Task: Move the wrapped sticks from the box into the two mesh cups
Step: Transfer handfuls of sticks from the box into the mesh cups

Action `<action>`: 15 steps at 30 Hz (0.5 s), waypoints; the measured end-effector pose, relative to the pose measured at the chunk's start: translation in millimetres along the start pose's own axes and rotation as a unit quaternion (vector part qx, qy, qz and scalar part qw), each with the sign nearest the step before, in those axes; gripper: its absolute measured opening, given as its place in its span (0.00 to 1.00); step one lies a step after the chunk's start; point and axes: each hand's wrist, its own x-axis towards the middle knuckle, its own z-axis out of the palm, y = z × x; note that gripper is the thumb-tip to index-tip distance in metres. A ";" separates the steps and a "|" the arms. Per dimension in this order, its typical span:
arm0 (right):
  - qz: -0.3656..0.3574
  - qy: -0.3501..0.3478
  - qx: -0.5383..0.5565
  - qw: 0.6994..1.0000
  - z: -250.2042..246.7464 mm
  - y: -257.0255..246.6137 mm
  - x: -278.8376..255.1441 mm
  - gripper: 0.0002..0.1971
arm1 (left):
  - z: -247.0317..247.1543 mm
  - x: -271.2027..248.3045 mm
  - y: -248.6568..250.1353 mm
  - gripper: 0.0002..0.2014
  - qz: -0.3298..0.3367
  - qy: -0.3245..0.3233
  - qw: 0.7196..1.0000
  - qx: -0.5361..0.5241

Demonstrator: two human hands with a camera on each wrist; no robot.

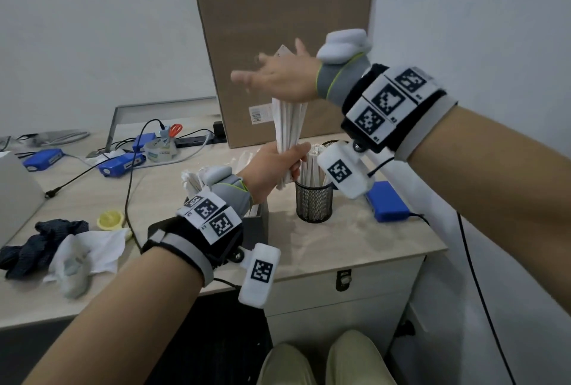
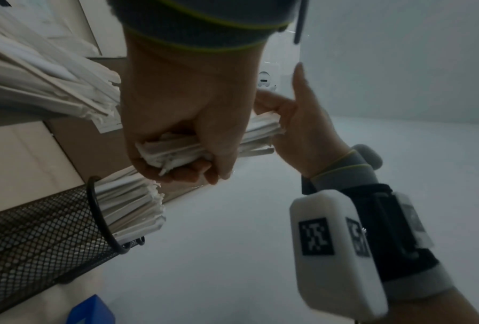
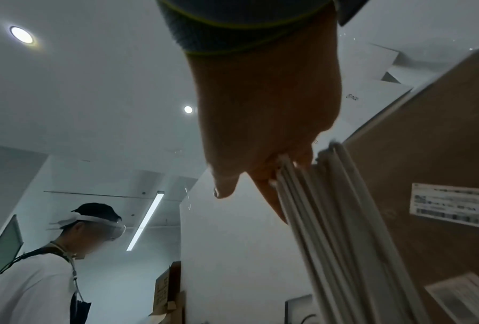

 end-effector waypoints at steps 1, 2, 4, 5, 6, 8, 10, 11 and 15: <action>0.013 -0.022 -0.003 1.000 6.1 0.6 1.0 0.42 | 0.6 -1.0 1.8 0.13 0.001 0.000 1.000 -0.005; 0.018 -0.025 -0.003 1.000 10.5 2.1 1.2 0.43 | 0.5 -2.0 3.3 0.13 0.001 0.000 1.000 -0.011; 0.009 0.006 -0.006 1.000 13.1 3.8 -4.1 0.40 | 0.2 -2.4 5.9 0.13 0.003 0.000 1.000 -0.018; 0.003 0.030 -0.004 1.000 13.7 3.7 -6.5 0.38 | -0.8 -2.2 6.6 0.13 0.005 0.001 1.000 -0.020; -0.001 0.045 0.002 0.999 15.9 5.0 -6.8 0.36 | -1.2 -1.9 6.6 0.14 0.007 0.003 1.000 -0.022; -0.004 0.028 0.019 0.999 20.3 6.2 -8.6 0.37 | -1.1 -1.2 5.7 0.14 0.009 0.004 1.000 -0.025; -0.005 0.049 0.094 0.994 22.3 9.1 -13.2 0.34 | -0.2 -1.5 3.3 0.14 0.008 0.001 1.000 -0.023; -0.005 0.099 0.164 0.982 21.9 12.7 -16.7 0.31 | 0.0 -1.8 2.5 0.14 0.010 0.005 1.000 -0.025; 0.071 0.177 0.446 0.875 29.3 34.2 -22.1 0.38 | -0.4 -0.1 6.3 0.14 0.040 0.046 0.997 -0.054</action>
